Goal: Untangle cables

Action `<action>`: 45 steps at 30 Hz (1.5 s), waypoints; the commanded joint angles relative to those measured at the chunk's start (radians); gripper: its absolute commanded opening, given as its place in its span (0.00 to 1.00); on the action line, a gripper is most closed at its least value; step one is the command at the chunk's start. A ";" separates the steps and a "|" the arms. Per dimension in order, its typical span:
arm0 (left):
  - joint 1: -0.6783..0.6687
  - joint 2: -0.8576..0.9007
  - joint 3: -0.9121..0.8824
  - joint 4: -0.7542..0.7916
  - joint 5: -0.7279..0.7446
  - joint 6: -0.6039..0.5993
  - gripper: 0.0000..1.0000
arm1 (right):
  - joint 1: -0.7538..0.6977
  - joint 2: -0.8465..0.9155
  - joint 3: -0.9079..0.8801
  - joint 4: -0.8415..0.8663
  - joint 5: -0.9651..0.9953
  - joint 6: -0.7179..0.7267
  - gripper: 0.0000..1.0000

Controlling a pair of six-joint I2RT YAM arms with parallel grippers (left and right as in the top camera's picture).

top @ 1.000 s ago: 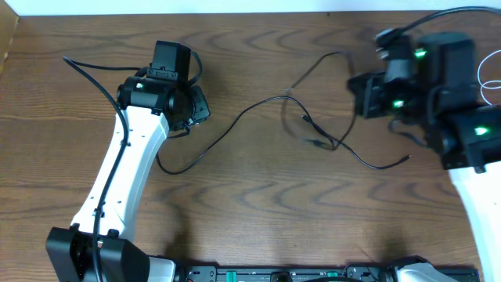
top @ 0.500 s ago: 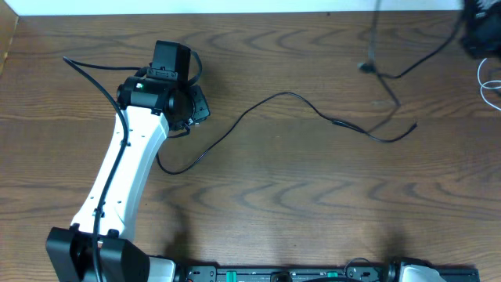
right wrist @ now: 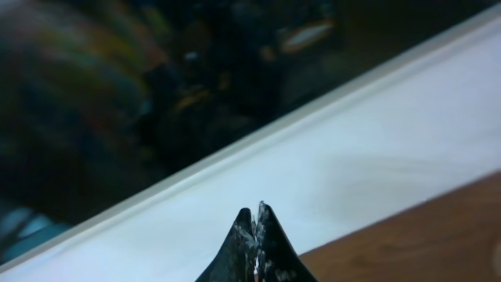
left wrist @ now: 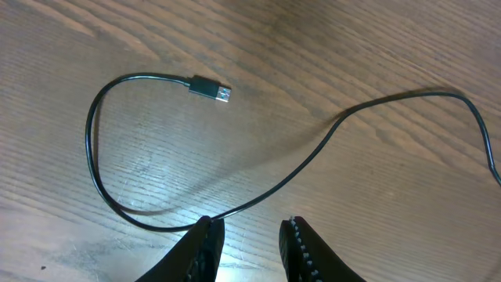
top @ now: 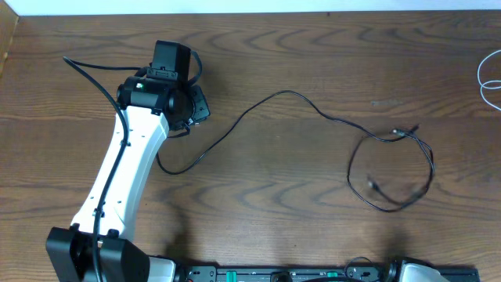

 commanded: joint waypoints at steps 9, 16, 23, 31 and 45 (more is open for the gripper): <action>-0.002 0.011 -0.001 -0.003 -0.013 0.002 0.30 | -0.020 0.209 0.009 -0.256 0.138 -0.194 0.02; -0.002 0.011 -0.001 -0.003 -0.012 0.002 0.30 | -0.016 0.333 0.002 -0.693 0.059 -0.202 0.25; -0.002 0.011 -0.002 -0.006 -0.011 0.002 0.30 | -0.021 0.467 -0.180 -0.747 0.123 -0.329 0.41; -0.002 0.011 -0.001 -0.014 -0.004 0.002 0.30 | -0.021 0.509 -0.436 -0.546 0.056 -0.575 0.49; -0.002 0.011 -0.001 -0.014 -0.005 0.002 0.30 | -0.026 0.512 -0.755 -0.155 0.190 -0.962 0.55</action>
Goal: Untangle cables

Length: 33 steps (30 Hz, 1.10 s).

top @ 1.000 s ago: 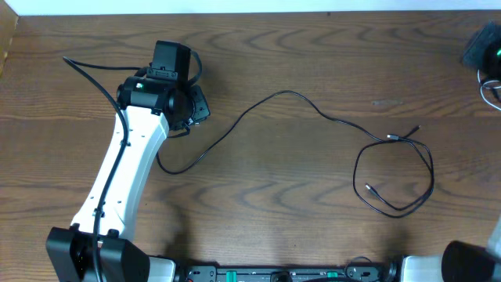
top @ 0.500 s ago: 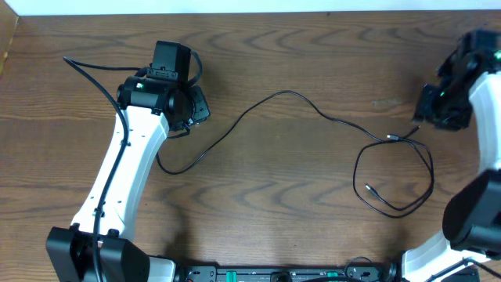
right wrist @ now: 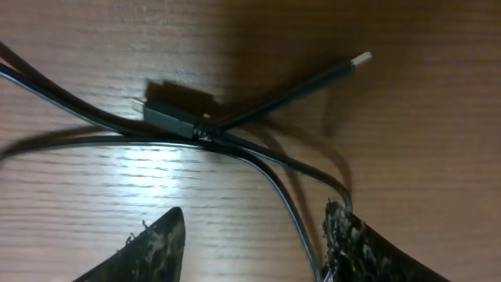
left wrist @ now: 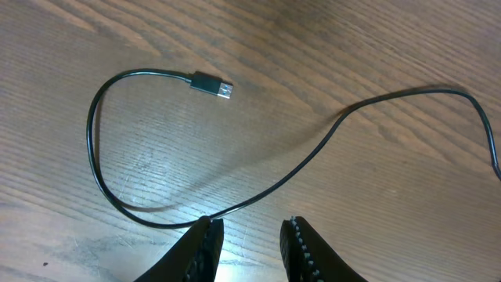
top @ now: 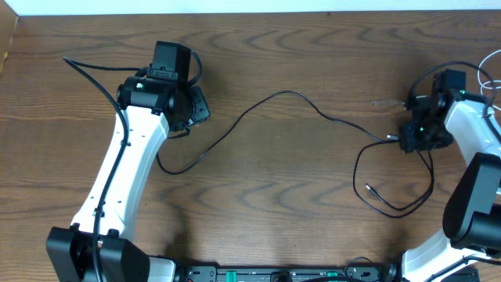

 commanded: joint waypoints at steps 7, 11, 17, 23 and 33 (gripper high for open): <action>-0.002 0.010 -0.001 -0.013 -0.005 0.002 0.30 | -0.031 -0.005 -0.047 0.121 0.020 -0.108 0.56; -0.002 0.010 -0.001 -0.014 -0.005 0.002 0.30 | -0.045 -0.005 -0.062 0.161 0.012 -0.122 0.54; -0.002 0.010 -0.001 -0.017 -0.005 0.002 0.30 | -0.047 -0.005 -0.066 0.164 -0.055 -0.147 0.51; -0.002 0.010 -0.001 -0.017 -0.005 0.002 0.30 | -0.047 -0.005 -0.083 0.198 -0.055 -0.163 0.48; -0.002 0.010 -0.001 -0.024 -0.005 0.002 0.30 | -0.049 0.037 -0.088 0.231 -0.066 -0.167 0.47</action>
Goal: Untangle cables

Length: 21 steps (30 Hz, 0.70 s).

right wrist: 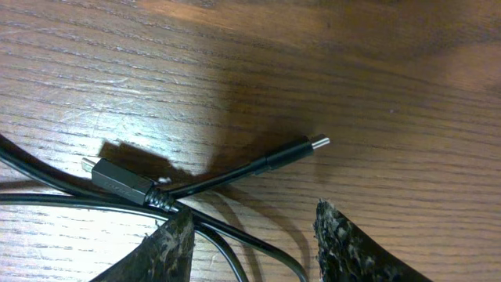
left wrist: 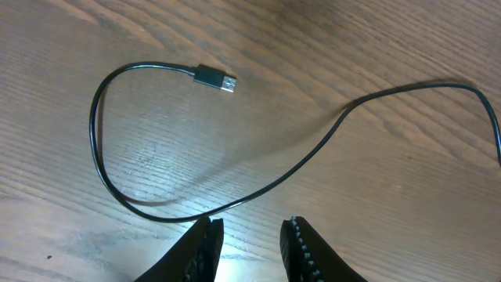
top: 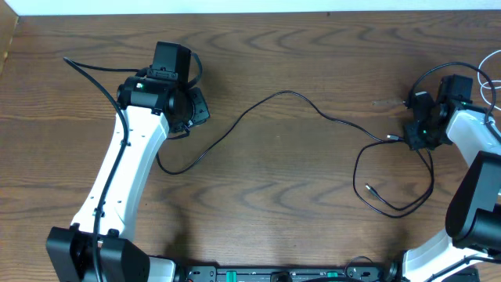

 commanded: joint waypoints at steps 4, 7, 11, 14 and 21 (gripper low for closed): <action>-0.002 0.010 -0.001 -0.006 -0.005 0.002 0.31 | -0.006 0.035 -0.010 -0.010 -0.042 -0.017 0.47; -0.002 0.010 -0.001 -0.006 -0.005 0.002 0.30 | -0.006 0.035 -0.010 -0.028 -0.042 -0.016 0.47; -0.002 0.010 -0.001 -0.005 -0.005 0.002 0.31 | -0.008 0.035 -0.011 -0.064 -0.053 -0.008 0.47; -0.002 0.010 -0.001 -0.005 -0.005 0.002 0.30 | -0.008 0.035 -0.019 -0.087 -0.064 0.021 0.48; -0.002 0.010 -0.001 -0.005 -0.005 0.002 0.30 | -0.008 0.036 -0.132 -0.029 -0.068 0.109 0.47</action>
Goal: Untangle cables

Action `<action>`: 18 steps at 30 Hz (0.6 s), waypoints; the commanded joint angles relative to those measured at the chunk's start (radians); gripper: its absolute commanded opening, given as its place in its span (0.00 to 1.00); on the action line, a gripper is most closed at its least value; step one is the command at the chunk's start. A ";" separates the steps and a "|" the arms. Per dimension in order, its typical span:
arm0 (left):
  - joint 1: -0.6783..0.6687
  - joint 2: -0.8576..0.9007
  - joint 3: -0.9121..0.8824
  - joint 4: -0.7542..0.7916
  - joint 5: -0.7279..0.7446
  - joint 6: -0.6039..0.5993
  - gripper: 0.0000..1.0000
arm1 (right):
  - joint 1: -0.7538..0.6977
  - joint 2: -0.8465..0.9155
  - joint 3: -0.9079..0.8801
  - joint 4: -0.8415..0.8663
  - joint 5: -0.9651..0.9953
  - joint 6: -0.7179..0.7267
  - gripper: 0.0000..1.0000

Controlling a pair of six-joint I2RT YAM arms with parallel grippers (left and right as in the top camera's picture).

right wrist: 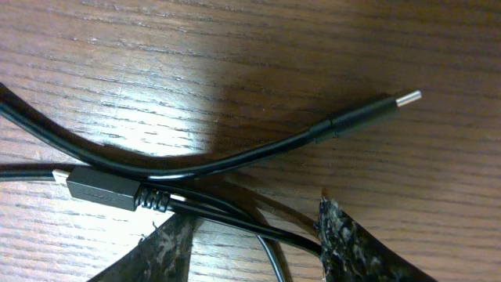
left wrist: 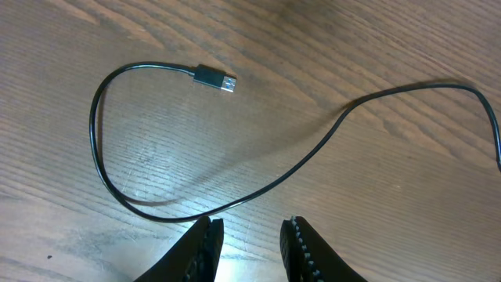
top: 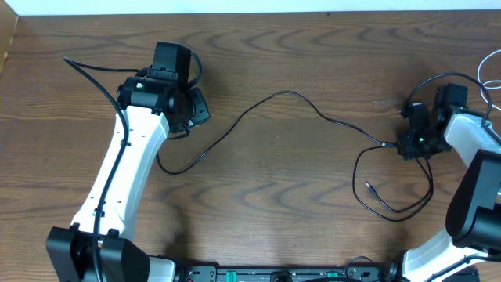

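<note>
A thin black cable runs from a loop by the left arm across the table to a tangled loop at the right. My left gripper is open just above the wood, with the cable passing just beyond its fingertips. The cable's USB plug lies farther off. My right gripper is open low over the crossing of strands, with cable strands running between its fingers. A black plug and a slim connector tip lie just ahead of it.
A white cable lies at the table's far right edge. The table's back edge runs along the top of the overhead view. The left arm's own black lead trails to the left of its wrist.
My right gripper has shifted slightly toward the near left and sits closer to the crossing. The connectors look larger in its wrist view. The left gripper has not moved.
At first the right arm was out of the overhead view, its gripper shut and pointing off the table. Then it was open over the tangle at the right, and now it straddles the crossed strands. The left gripper stayed open by the cable's left loop throughout.
</note>
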 commanded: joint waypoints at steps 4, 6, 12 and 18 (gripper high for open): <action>-0.002 0.010 -0.001 -0.005 -0.005 0.002 0.31 | 0.000 0.033 -0.136 0.063 -0.018 0.231 0.28; -0.002 0.010 -0.001 -0.005 -0.005 0.002 0.31 | 0.000 0.033 -0.145 0.063 -0.018 0.314 0.08; -0.002 0.010 -0.001 -0.005 -0.005 0.002 0.31 | 0.000 0.030 -0.148 0.032 -0.052 0.513 0.01; -0.002 0.010 -0.001 -0.006 -0.005 0.002 0.38 | -0.007 -0.034 -0.027 -0.064 -0.190 0.621 0.01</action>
